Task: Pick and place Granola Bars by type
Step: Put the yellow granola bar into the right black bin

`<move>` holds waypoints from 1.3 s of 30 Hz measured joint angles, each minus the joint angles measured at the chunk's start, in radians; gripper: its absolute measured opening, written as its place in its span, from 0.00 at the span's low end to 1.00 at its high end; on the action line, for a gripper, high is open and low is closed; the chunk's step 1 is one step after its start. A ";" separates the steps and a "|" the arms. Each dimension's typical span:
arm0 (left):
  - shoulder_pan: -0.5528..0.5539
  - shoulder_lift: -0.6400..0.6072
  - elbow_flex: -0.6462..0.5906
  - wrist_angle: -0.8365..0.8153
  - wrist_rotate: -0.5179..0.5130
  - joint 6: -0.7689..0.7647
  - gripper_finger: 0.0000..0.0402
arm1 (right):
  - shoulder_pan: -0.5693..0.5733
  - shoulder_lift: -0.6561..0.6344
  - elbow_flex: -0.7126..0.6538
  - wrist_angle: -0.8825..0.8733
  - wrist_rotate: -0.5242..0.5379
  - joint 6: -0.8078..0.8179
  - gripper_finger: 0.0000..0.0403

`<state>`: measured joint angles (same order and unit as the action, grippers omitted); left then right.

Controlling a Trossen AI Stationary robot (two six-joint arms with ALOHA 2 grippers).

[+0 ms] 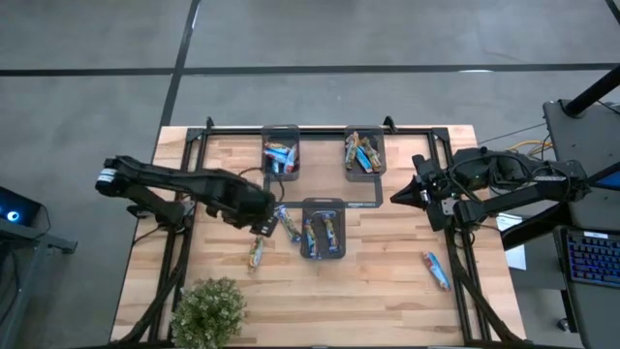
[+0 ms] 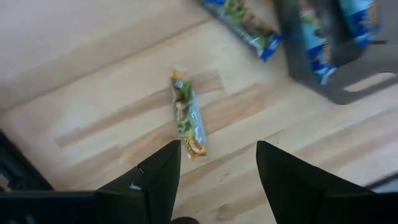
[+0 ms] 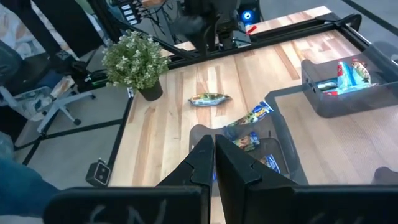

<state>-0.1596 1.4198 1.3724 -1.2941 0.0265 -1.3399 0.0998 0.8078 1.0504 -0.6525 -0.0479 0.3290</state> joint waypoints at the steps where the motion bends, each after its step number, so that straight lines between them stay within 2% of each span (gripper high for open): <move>1: -0.011 0.015 0.000 0.001 0.000 -0.022 0.48 | 0.000 0.000 0.000 -0.001 0.000 0.000 0.02; 12: -0.094 0.202 -0.002 0.000 -0.020 -0.132 0.48 | 0.000 0.000 0.000 -0.003 0.024 -0.008 0.02; 20: -0.126 0.304 -0.003 0.001 -0.095 -0.192 0.48 | 0.000 0.000 0.000 -0.003 0.026 -0.019 0.02; 29: -0.125 0.399 -0.004 0.010 -0.120 -0.207 0.48 | 0.000 0.000 0.000 -0.006 0.026 -0.025 0.02; 39: -0.123 0.435 -0.012 0.028 -0.137 -0.214 0.48 | 0.000 0.000 -0.001 -0.032 0.026 -0.032 0.02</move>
<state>-0.2829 1.8545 1.3605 -1.2659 -0.1107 -1.5535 0.0999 0.8074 1.0498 -0.6845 -0.0223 0.2975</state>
